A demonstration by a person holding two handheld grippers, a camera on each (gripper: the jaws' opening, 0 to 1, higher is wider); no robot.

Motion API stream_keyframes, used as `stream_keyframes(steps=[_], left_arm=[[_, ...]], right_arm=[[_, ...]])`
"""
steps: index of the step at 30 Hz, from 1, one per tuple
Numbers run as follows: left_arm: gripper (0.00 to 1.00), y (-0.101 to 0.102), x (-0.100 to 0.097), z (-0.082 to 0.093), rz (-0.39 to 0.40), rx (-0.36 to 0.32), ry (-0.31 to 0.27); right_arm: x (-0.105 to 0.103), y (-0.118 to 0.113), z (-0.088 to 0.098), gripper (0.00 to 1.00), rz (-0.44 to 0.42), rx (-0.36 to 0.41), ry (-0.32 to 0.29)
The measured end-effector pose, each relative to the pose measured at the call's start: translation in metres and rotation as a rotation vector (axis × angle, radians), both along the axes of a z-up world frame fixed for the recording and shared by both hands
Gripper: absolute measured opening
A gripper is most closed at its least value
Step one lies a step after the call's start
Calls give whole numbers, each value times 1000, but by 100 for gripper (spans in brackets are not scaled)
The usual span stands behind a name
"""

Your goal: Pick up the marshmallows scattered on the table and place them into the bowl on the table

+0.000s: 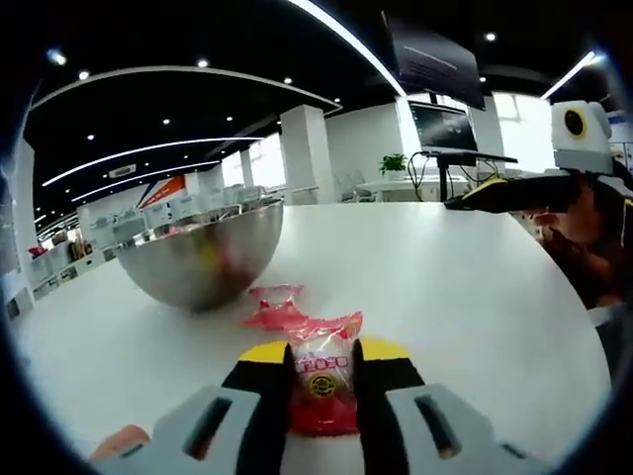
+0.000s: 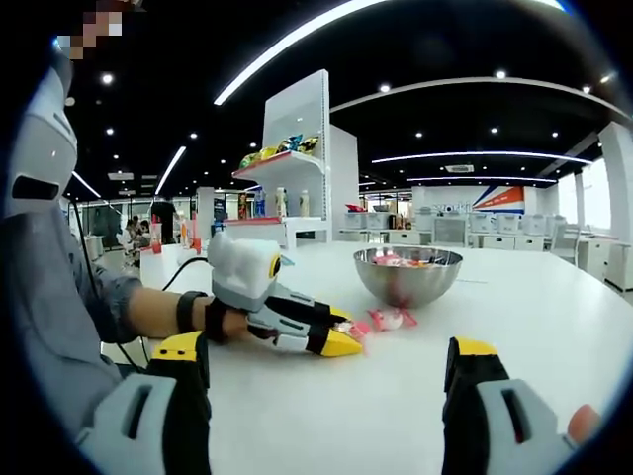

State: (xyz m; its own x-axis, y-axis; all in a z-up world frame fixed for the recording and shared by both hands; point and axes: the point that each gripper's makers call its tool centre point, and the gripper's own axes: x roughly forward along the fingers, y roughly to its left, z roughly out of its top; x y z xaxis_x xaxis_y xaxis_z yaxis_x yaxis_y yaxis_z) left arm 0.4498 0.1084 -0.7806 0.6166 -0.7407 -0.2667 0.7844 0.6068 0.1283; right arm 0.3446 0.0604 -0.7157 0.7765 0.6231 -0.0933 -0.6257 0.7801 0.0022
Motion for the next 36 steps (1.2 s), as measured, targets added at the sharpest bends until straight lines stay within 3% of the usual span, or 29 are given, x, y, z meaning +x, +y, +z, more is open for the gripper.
stream_keyframes(steps=[3, 5, 10, 15, 18, 19, 23, 26, 36], left_arm=[[24, 2, -1, 10, 4, -41, -18], [24, 4, -2, 31, 10, -108, -90], [24, 17, -14, 66, 20, -92, -173], [24, 46, -56, 122, 35, -76, -284], [24, 62, -79, 146, 32, -87, -296], [24, 72, -83, 153, 53, -61, -303], [24, 84, -92, 161, 62, -66, -295], [24, 103, -108, 169, 81, -128, -242], [24, 111, -106, 161, 108, -106, -243]], right_arm=[[0, 0, 0, 94, 1, -3, -1], [-1, 0, 1, 94, 1, -6, -2], [-1, -5, 4, 94, -7, -15, -12], [3, -12, 6, 94, -19, -16, -14], [5, -12, 5, 94, -19, -18, -13], [7, -10, 5, 94, -15, -17, -13], [8, -6, 5, 94, -4, -17, -13], [9, 3, 5, 93, 18, -17, -14], [4, 3, 4, 93, 17, -25, -14]])
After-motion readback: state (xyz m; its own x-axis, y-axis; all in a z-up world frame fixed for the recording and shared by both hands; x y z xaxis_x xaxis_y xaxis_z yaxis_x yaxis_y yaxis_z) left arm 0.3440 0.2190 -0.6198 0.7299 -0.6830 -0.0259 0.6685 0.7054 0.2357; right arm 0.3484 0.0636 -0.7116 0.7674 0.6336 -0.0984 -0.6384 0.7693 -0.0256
